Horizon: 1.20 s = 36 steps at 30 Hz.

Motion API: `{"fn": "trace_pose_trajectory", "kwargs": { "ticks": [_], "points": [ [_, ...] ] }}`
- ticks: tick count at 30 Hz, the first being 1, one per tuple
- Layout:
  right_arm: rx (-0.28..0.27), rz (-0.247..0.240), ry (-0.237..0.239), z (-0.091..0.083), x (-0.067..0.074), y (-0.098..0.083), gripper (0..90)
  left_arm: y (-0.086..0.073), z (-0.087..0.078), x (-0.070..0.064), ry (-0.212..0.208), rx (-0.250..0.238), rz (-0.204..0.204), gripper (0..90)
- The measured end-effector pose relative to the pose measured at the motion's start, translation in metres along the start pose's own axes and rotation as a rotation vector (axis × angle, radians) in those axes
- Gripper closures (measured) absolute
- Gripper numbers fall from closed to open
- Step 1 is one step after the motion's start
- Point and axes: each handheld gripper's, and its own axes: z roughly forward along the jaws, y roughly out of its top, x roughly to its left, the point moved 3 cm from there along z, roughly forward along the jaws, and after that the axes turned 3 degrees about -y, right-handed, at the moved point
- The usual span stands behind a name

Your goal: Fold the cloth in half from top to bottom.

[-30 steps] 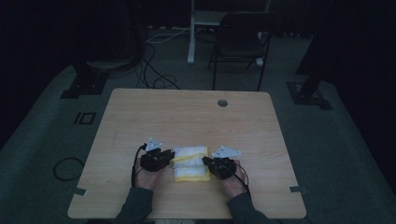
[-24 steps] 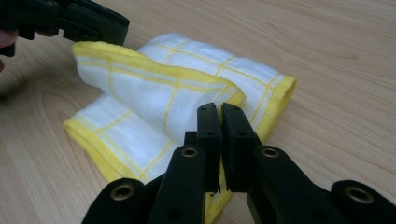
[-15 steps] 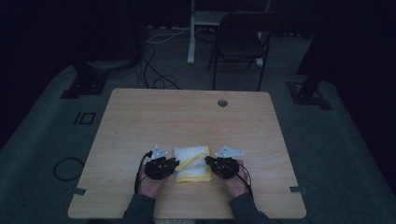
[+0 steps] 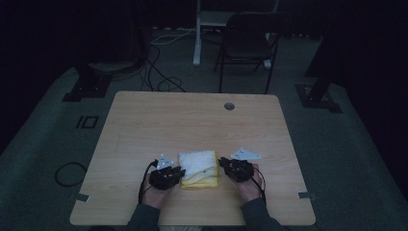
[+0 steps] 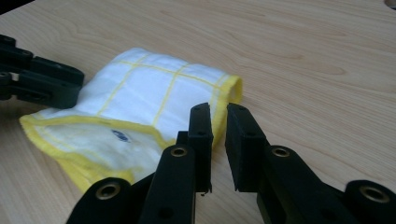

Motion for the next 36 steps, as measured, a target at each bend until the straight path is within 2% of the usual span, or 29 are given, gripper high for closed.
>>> {"fn": "trace_pose_trajectory", "kwargs": {
  "ticks": [3, 9, 16, 19, 28, 36],
  "points": [
    [-0.002, 0.005, -0.007, -0.001, -0.002, 0.0, 80.3, -0.001, 0.0, -0.001, 0.004, 0.002, 0.007, 71.5],
    [-0.014, 0.035, -0.04, -0.008, -0.015, -0.001, 79.8, -0.004, -0.003, -0.007, 0.015, 0.007, 0.051, 70.2],
    [-0.023, 0.047, -0.071, -0.014, -0.025, -0.003, 78.5, -0.006, -0.007, -0.007, 0.02, 0.005, 0.064, 69.3],
    [-0.023, 0.052, -0.102, -0.018, -0.033, -0.005, 77.8, -0.006, -0.012, -0.005, 0.023, -0.008, 0.059, 68.6],
    [-0.008, 0.137, -0.159, -0.024, -0.066, -0.017, 76.0, -0.002, -0.02, 0.006, 0.042, -0.033, 0.035, 66.3],
    [0.03, 0.158, -0.177, -0.018, -0.076, -0.024, 74.3, 0.001, -0.027, 0.019, 0.056, -0.058, -0.006, 65.2]
  ]
}}
